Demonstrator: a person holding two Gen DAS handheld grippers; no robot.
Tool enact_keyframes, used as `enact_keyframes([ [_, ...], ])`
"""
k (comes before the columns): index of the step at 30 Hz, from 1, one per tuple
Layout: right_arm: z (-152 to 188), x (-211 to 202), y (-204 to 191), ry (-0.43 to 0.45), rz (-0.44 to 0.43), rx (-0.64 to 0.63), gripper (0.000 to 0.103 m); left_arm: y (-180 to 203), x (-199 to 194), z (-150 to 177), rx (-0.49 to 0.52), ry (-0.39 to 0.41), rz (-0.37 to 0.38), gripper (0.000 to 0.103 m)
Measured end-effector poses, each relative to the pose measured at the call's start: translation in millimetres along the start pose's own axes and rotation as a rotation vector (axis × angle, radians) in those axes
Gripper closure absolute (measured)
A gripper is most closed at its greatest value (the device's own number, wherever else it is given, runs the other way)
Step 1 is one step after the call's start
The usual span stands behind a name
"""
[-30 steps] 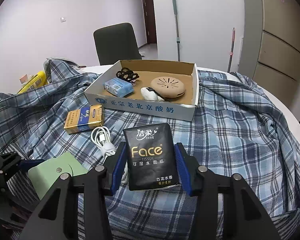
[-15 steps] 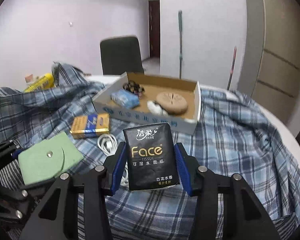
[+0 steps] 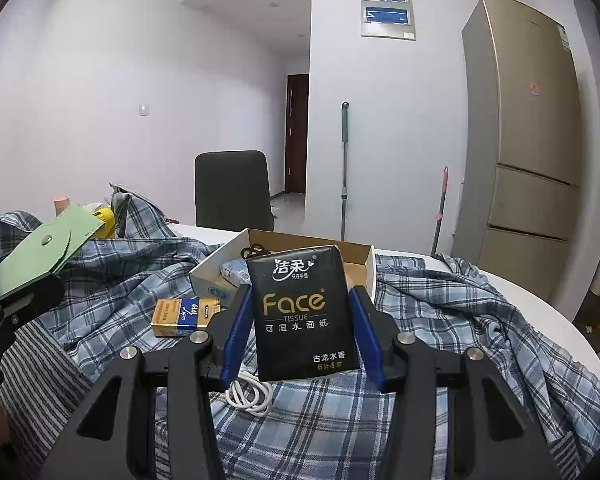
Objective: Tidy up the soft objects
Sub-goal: 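Carry the green pouch and tissue packet into the box and open both grippers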
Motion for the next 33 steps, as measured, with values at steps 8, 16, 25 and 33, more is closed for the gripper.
enact_keyframes([
  [8, -15.7, -4.7, 11.1, 0.019, 0.004, 0.041, 0.055, 8.7, -5.1, -19.1, 0.085, 0.062, 0.020, 0.032],
  [16, -64.9, 17.7, 19.6, 0.157, 0.049, 0.069, 0.056, 7.2, 19.5, -58.8, 0.150, 0.309, 0.054, 0.032],
  [25, -91.1, 87.1, 24.5, 0.276, 0.013, 0.153, 0.064, -27.4, 113.6, -80.1, 0.045, 0.368, 0.056, 0.032],
  [33, -67.4, 158.0, 17.5, 0.116, 0.025, 0.141, 0.070, -52.0, 190.0, -73.3, -0.028, 0.273, 0.045, 0.032],
])
Point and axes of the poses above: each gripper's, at about its wrist camera, not at the fingertips, and x roughly the way its jaws point, y to its right, z to its underside, the point moved 3 cm from there along x, roughly the way its jaws point, and after that the axes turned 12 degrees about z, right-handed, at the moved point
